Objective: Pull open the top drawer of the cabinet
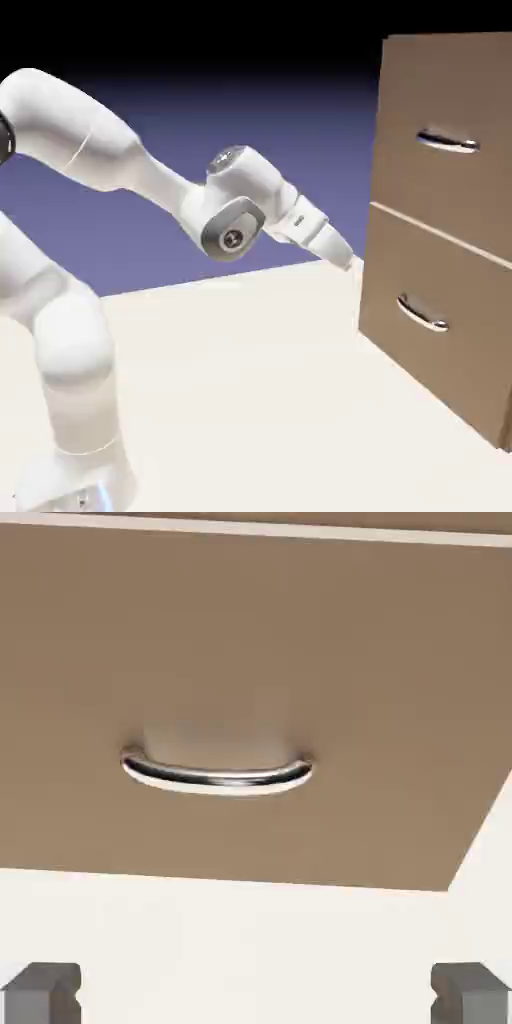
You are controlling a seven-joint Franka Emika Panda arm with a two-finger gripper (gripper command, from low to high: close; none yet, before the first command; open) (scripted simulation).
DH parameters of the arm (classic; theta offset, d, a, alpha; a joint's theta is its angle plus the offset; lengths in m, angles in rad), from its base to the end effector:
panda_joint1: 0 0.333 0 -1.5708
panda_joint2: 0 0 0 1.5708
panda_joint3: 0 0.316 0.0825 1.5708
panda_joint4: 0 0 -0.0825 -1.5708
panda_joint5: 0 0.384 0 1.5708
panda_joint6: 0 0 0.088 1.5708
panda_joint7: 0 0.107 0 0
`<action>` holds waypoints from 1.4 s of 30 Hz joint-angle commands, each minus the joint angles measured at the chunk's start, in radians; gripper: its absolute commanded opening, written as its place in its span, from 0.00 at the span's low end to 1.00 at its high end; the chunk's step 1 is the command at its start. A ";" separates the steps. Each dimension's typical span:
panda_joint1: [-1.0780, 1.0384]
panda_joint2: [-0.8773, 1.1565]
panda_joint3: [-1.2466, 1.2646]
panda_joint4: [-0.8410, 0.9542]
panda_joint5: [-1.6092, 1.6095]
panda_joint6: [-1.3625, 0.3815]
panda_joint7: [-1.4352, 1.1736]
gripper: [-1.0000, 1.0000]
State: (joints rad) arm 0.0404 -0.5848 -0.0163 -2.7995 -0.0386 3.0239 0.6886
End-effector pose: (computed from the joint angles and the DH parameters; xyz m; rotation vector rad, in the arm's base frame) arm 0.3889 0.0121 0.4673 -2.5360 0.8253 -1.0752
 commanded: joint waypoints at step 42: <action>0.988 -0.517 -0.566 0.367 -1.343 -0.456 -1.827 0.50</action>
State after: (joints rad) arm 1.0280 -1.1019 -0.5826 -2.4330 -1.3818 2.5680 -1.1380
